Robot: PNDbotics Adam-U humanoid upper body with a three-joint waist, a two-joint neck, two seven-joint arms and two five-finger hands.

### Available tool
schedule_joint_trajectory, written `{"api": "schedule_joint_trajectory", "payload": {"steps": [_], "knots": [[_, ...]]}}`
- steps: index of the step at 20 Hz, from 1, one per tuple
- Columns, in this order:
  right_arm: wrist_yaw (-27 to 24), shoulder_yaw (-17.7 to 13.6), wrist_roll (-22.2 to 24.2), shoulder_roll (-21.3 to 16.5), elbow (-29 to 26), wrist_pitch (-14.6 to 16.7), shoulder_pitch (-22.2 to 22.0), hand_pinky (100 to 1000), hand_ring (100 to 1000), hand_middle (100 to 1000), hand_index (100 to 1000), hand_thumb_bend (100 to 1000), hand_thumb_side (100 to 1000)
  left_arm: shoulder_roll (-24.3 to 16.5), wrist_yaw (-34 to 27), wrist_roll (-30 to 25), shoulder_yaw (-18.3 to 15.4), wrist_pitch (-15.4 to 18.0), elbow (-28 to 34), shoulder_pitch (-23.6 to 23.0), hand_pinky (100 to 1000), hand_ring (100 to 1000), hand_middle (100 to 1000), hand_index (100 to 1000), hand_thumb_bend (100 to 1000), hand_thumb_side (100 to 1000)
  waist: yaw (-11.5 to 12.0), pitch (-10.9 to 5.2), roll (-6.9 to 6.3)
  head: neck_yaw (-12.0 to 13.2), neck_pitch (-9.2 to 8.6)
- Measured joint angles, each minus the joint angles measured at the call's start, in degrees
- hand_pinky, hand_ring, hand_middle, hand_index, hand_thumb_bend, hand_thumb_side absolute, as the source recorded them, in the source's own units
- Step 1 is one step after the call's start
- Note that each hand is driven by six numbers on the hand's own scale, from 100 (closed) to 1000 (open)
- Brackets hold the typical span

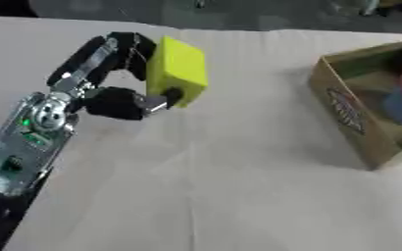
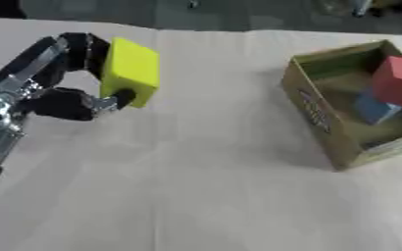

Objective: Pick up the objects with one hand, pass them to the other hand, and then place them into the box on the other side of the table.

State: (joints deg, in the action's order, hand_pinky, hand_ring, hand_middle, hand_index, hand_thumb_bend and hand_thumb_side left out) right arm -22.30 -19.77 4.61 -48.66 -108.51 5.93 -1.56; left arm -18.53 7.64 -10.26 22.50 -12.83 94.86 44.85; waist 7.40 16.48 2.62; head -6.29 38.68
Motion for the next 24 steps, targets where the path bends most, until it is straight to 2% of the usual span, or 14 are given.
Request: {"api": "schedule_joint_trajectory", "payload": {"steps": [5,15,24], "knots": [[0.0,0.0,0.0,0.0,-0.1,0.0,0.5,1000,846,863,908,100,466,2.1,0.4,0.3,0.5,2.0,-0.6,-0.4,596,526,453,517,100,237,-0.2,-0.02,0.01,-1.3,0.58],[0.0,0.2,0.5,0.0,0.1,-0.1,1.1,1000,846,863,907,100,469,6.3,3.1,3.9,1.3,7.9,-3.7,-2.1,595,526,448,503,100,243,-0.3,-0.02,0.34,-1.9,0.64],[0.3,0.4,0.7,0.0,-0.2,0.2,1.6,1000,852,867,908,100,433,7.4,5.1,6.2,1.5,12.3,-5.6,-2.9,589,523,440,491,100,225,-0.3,-0.02,0.40,-2.9,1.04]]}}
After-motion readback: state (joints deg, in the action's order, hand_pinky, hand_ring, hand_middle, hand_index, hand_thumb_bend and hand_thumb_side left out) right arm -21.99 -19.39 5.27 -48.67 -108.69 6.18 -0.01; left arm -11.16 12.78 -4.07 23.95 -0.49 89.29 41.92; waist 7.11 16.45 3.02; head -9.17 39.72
